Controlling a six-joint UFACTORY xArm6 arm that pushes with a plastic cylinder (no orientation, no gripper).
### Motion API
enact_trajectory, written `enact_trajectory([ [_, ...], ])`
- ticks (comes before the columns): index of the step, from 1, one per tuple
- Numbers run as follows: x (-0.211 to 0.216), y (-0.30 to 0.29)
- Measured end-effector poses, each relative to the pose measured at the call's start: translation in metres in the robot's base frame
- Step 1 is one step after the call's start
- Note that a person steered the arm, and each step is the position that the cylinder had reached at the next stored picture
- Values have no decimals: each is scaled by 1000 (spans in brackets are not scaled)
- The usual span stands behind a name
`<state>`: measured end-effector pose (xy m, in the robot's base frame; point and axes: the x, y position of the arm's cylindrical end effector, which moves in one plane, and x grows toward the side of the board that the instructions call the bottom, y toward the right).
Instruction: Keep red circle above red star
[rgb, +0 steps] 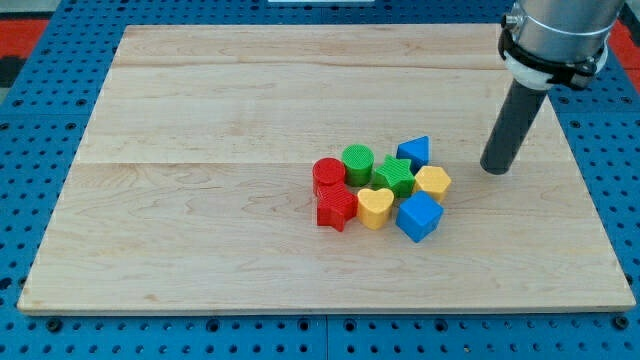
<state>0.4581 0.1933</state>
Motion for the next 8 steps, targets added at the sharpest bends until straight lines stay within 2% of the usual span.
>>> enact_trajectory([
  [3,71,-2],
  [5,65,-69],
  [8,21,-196],
])
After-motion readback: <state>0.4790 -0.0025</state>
